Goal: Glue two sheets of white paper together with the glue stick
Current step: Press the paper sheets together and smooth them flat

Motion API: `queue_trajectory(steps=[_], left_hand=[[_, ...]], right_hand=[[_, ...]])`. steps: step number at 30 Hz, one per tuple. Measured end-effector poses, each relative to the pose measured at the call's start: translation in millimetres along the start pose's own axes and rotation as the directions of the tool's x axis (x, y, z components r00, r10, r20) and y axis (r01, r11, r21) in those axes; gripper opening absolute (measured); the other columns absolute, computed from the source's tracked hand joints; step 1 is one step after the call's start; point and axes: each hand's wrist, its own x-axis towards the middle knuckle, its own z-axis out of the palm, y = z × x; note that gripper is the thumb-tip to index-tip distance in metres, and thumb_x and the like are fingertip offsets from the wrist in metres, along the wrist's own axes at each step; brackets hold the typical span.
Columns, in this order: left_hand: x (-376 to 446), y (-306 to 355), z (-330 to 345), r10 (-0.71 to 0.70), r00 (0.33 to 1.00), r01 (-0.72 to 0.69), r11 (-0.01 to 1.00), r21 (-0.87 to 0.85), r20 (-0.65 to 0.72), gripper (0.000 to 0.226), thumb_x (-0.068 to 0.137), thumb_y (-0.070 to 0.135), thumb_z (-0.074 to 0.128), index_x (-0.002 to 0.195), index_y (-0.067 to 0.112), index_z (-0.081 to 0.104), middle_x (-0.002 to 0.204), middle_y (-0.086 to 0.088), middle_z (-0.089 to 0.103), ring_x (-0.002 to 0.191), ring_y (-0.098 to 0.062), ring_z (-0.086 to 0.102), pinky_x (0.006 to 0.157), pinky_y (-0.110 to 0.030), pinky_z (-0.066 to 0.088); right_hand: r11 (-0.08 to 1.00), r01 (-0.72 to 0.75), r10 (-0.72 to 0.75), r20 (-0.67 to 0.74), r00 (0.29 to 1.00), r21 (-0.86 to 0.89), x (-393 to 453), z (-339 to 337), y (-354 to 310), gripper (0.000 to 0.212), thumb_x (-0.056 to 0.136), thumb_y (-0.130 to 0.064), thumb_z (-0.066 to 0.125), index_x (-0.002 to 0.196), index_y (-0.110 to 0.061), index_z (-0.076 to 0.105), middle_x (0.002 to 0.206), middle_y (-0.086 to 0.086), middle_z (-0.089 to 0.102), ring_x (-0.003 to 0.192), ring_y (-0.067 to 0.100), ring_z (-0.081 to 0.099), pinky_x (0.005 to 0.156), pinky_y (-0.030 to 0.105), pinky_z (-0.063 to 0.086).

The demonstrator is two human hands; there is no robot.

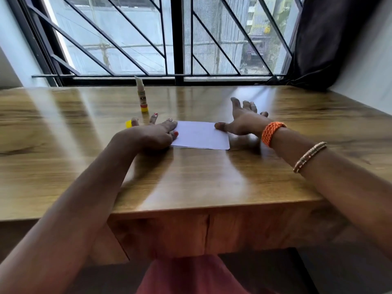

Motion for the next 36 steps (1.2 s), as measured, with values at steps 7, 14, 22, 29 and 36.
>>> queue_trajectory(steps=[7, 14, 22, 29, 36], left_hand=[[-2.2, 0.4, 1.2, -0.043, 0.998, 0.046, 0.996, 0.074, -0.041, 0.051, 0.098, 0.041, 0.018, 0.147, 0.032, 0.007, 0.158, 0.013, 0.0, 0.144, -0.019, -0.017, 0.109, -0.059, -0.017], [-2.3, 0.8, -0.7, -0.067, 0.996, 0.073, 0.991, 0.114, -0.054, 0.051, 0.098, 0.039, 0.018, 0.147, 0.033, 0.007, 0.158, 0.012, 0.002, 0.143, -0.025, -0.019, 0.108, -0.06, -0.015], [-7.2, -0.7, -0.6, -0.098, 0.994, 0.101, 0.991, 0.088, -0.046, 0.049, 0.098, 0.04, 0.018, 0.145, 0.04, 0.006, 0.159, 0.002, -0.008, 0.139, -0.03, -0.029, 0.106, -0.062, -0.019], [-8.3, -4.4, -11.7, -0.088, 0.994, 0.09, 0.995, 0.03, -0.057, 0.055, 0.097, 0.015, 0.022, 0.14, 0.049, 0.02, 0.158, 0.01, -0.001, 0.141, -0.028, -0.024, 0.105, -0.066, -0.01], [-7.3, -7.4, -7.1, -0.069, 0.984, 0.078, 0.996, 0.047, -0.165, 0.068, 0.093, 0.0, 0.029, 0.138, 0.05, 0.025, 0.159, 0.009, -0.003, 0.141, -0.027, -0.026, 0.106, -0.065, -0.012]], right_hand=[[0.999, -0.019, 0.02, 0.033, 0.999, -0.029, 11.7, 10.8, -20.5, 0.09, 0.092, -0.06, 0.034, 0.148, -0.008, -0.014, 0.157, 0.017, -0.015, 0.145, 0.031, -0.016, 0.112, 0.057, -0.008], [0.884, 0.465, -0.439, 0.249, 0.863, -0.054, -40.1, 37.9, -65.2, 0.073, 0.094, -0.06, 0.011, 0.15, -0.017, -0.006, 0.16, -0.001, -0.01, 0.146, 0.013, -0.014, 0.115, 0.04, -0.008], [0.931, 0.356, -0.323, 0.273, 0.906, -0.081, -21.1, 17.8, -38.1, 0.068, 0.096, -0.057, 0.007, 0.151, -0.017, -0.003, 0.16, -0.003, -0.009, 0.146, 0.01, -0.01, 0.117, 0.035, -0.008], [0.813, 0.574, -0.535, 0.266, 0.802, -0.1, -41.3, 35.6, -55.6, 0.078, 0.087, -0.069, 0.002, 0.15, -0.023, -0.007, 0.159, -0.009, -0.011, 0.144, 0.006, -0.013, 0.111, 0.041, -0.023], [0.868, 0.484, -0.434, 0.301, 0.849, -0.113, -19.6, 21.0, -56.6, 0.07, 0.091, -0.062, -0.002, 0.15, -0.026, -0.005, 0.159, -0.011, -0.008, 0.145, 0.004, -0.009, 0.112, 0.046, -0.021]])
